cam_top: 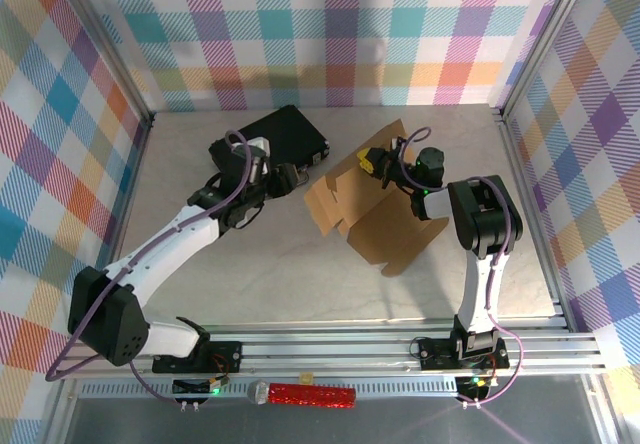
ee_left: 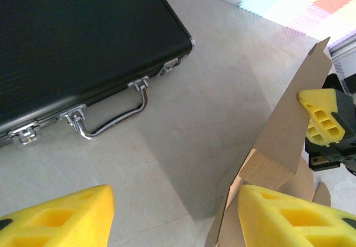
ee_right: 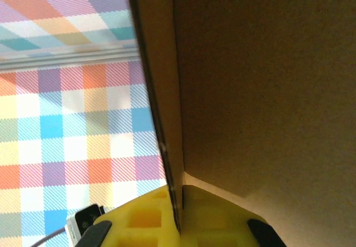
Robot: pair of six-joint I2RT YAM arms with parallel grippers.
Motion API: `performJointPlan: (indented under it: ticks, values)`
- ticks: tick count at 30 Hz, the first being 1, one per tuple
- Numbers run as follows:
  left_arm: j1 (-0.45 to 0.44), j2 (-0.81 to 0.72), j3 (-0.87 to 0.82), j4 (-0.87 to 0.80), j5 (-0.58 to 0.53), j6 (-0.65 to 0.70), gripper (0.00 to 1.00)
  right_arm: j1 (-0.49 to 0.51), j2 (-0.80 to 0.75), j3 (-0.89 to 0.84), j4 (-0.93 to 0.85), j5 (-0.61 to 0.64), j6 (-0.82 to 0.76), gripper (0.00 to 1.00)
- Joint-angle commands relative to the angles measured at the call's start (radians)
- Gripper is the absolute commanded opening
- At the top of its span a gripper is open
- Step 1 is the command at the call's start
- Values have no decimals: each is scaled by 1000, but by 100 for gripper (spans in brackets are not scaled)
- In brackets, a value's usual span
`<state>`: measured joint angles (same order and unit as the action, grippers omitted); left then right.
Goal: Fold the paper box
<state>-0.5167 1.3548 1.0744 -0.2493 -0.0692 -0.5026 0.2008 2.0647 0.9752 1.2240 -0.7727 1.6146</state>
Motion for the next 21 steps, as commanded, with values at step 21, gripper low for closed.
performJointPlan:
  ticks: [21]
  values:
    - [-453, 573, 192, 558, -423, 51, 36, -12, -6, 98, -161, 36, 85, 0]
